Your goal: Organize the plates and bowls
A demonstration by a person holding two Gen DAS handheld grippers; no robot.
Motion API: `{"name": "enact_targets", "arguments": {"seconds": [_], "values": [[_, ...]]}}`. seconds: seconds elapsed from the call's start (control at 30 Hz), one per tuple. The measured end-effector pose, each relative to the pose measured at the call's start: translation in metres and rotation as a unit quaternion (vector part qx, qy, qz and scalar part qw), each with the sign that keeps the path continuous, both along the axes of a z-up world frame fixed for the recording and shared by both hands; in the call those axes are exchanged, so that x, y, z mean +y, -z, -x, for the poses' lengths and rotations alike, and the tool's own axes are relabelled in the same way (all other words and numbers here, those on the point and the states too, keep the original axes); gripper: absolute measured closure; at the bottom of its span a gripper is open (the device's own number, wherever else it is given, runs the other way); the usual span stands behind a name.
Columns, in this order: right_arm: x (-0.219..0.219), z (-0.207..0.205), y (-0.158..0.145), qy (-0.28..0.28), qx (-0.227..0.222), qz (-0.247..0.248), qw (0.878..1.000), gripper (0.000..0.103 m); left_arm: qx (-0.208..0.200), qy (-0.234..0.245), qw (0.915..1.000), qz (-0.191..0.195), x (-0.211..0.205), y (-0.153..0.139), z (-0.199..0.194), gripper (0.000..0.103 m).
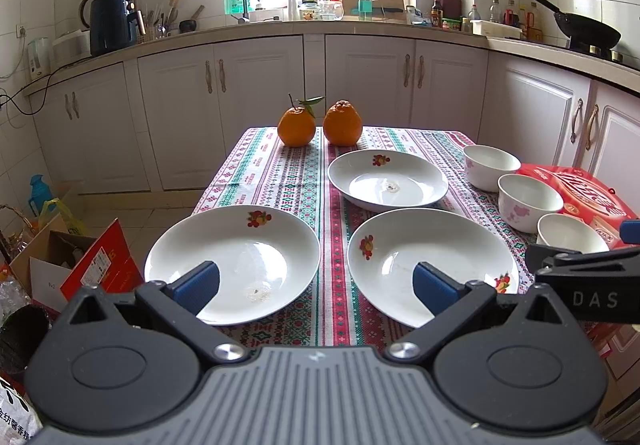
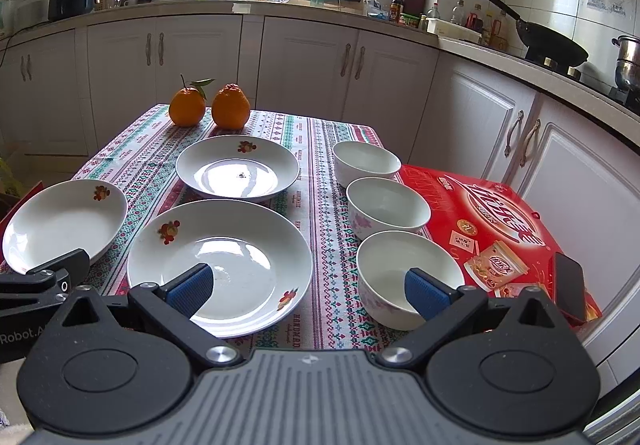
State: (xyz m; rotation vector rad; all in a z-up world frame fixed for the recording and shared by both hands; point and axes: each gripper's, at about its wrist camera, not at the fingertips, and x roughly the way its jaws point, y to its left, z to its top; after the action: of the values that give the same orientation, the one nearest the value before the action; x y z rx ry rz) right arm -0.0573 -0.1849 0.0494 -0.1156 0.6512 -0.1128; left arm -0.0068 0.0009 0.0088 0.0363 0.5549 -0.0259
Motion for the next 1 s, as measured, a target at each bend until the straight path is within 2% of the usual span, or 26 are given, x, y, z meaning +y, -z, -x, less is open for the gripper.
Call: {"name": "enact_targets", "arguments": {"seconds": [1.0], "values": [[0.004, -0.013, -0.001, -0.014, 0.012, 0.007, 1.0, 0.0, 0.004, 0.003, 1.0, -0.004, 0.002, 0.006, -0.012, 0.001]]}}
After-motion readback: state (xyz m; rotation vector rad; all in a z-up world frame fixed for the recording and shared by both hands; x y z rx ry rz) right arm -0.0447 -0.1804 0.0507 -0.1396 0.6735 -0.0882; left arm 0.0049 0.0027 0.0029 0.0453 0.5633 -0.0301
